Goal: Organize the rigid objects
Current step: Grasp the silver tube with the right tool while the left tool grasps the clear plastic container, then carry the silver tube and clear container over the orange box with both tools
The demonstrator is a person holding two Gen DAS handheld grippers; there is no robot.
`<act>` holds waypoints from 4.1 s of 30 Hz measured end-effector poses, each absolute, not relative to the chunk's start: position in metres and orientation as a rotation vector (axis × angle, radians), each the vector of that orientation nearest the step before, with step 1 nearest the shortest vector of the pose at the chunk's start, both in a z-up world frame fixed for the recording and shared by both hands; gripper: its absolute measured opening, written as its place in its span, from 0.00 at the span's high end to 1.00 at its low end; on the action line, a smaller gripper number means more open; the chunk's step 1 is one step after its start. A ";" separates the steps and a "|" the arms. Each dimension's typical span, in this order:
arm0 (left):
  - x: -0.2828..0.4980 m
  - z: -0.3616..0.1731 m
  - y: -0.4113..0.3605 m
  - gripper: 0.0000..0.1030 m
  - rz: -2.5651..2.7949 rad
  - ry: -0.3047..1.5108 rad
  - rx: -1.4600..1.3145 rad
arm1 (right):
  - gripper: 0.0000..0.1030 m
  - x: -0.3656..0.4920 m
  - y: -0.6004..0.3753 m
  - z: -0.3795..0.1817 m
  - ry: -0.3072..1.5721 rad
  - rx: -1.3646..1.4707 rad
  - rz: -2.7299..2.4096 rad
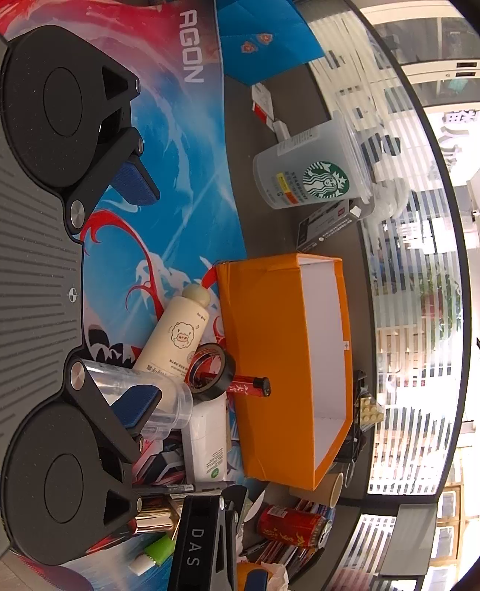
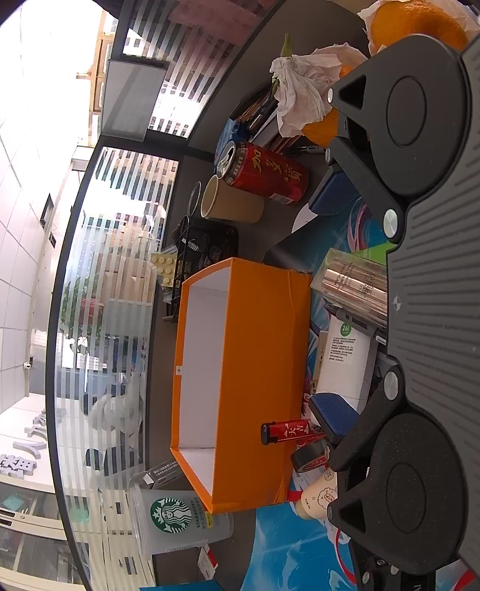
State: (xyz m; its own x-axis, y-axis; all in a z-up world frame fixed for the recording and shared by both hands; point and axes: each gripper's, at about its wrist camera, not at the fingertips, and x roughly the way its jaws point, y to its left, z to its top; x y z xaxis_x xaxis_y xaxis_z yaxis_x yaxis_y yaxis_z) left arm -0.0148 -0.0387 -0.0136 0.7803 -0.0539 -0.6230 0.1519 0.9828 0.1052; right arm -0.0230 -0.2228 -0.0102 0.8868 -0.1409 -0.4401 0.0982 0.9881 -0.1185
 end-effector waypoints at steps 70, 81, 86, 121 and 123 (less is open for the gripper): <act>-0.010 -0.057 -0.065 0.48 -0.521 0.714 0.038 | 0.55 -0.013 -0.300 -0.069 0.556 0.277 0.133; -0.005 -0.047 -0.044 0.48 -0.443 0.685 0.026 | 0.57 -0.002 -0.284 -0.069 0.547 0.130 0.106; -0.003 -0.042 -0.037 0.48 -0.409 0.670 0.030 | 0.59 -0.004 -0.275 -0.071 0.507 0.014 0.088; 0.029 -0.003 -0.019 0.48 -0.376 0.637 0.002 | 0.66 0.012 -0.349 -0.082 0.668 0.625 0.275; 0.030 -0.001 -0.021 0.48 -0.382 0.634 0.005 | 0.66 0.012 -0.365 -0.090 0.686 0.797 0.316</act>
